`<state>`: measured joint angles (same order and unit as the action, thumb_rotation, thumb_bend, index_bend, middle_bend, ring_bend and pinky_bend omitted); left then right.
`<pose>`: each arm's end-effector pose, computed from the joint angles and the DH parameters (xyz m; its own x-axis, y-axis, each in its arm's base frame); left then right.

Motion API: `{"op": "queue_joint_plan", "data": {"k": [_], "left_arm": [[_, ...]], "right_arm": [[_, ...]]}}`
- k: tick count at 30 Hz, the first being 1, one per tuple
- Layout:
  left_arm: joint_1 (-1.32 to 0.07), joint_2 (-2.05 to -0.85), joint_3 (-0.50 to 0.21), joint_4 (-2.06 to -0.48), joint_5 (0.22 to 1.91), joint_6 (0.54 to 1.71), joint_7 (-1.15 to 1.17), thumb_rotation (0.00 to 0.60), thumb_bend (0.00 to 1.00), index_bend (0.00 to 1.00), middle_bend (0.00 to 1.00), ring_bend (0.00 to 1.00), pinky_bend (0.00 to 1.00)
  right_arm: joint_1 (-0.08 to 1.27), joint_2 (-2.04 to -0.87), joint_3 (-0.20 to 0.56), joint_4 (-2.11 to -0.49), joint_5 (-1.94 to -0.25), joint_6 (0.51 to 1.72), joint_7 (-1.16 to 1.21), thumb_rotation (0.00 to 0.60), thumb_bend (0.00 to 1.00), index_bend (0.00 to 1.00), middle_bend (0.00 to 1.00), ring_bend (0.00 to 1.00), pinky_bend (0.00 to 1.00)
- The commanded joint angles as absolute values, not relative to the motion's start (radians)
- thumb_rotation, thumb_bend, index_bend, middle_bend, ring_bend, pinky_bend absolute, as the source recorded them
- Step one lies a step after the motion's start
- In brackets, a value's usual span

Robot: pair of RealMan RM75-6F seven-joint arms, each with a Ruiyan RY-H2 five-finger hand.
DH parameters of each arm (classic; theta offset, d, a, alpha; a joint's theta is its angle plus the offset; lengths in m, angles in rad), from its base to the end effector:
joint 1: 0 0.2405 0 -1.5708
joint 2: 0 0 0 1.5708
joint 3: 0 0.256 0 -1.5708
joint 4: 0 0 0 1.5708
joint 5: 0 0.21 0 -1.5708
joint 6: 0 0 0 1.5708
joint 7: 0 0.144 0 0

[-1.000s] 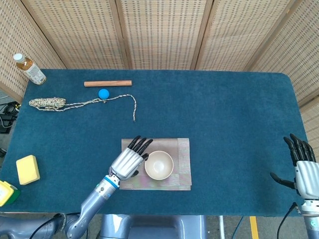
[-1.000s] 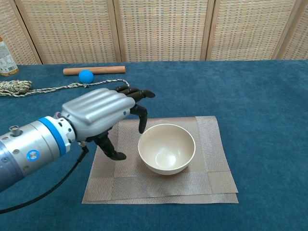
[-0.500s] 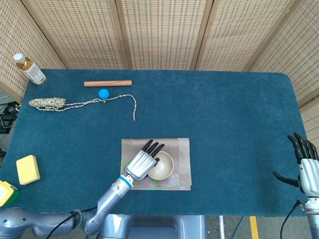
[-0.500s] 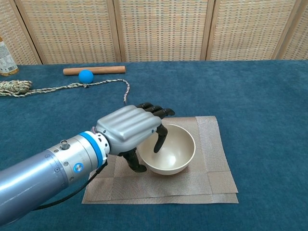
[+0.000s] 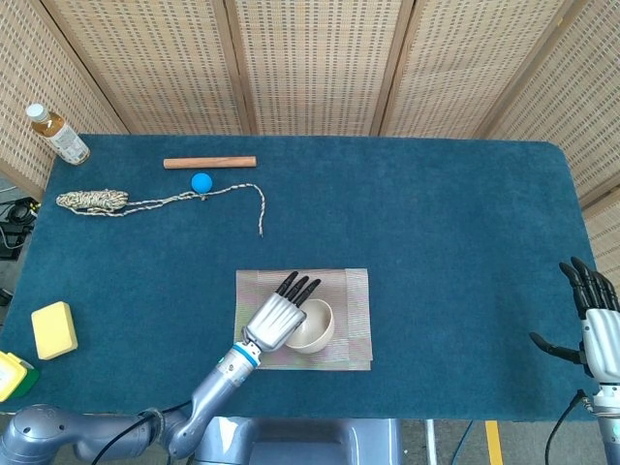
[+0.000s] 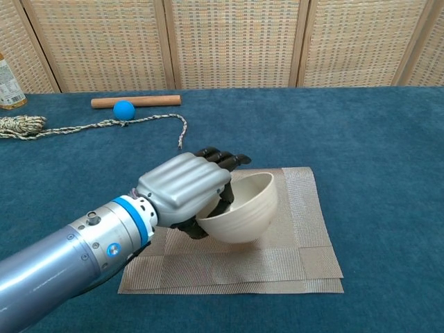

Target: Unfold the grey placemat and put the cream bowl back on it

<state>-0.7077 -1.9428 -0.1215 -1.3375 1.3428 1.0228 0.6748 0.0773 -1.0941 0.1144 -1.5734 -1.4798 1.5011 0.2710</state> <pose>-0.0781 0.2665 -0.1233 0.6070 0.0984 0.7886 0.6524 -0.6283 -0.4238 -0.3175 -0.1923 0.1840 0.1897 0.0823 0.9784 -0.9817 -0.0012 0.1905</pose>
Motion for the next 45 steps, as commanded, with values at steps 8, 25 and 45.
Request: {"op": "queue_joint_plan", "data": {"k": [8,25,45], "left_arm": [[-0.655,-1.798,-0.107,-1.364,1.370,1.095,0.596,0.600,0.46,0.76,0.00,0.00,0.00],[-0.541,-1.551,-0.047,-1.157,1.350,1.109,0.383,0.600,0.46,0.75,0.00,0.00,0.00],[-0.488,-1.541,-0.023,-1.015,1.302,1.032,0.321,0.600,0.40,0.62,0.00,0.00,0.00]], "right_arm": [[0.075,-1.098,0.111,-1.579,-1.488,1.509,0.247,0.600,0.20,0.07,0.00,0.00,0.00],[0.075,-1.103,0.106,-1.596,-1.494,1.513,0.215,0.600,0.20,0.07,0.00,0.00,0.00],[0.077,-1.108,0.103,-1.602,-1.496,1.509,0.199,0.600,0.20,0.07,0.00,0.00,0.00]]}}
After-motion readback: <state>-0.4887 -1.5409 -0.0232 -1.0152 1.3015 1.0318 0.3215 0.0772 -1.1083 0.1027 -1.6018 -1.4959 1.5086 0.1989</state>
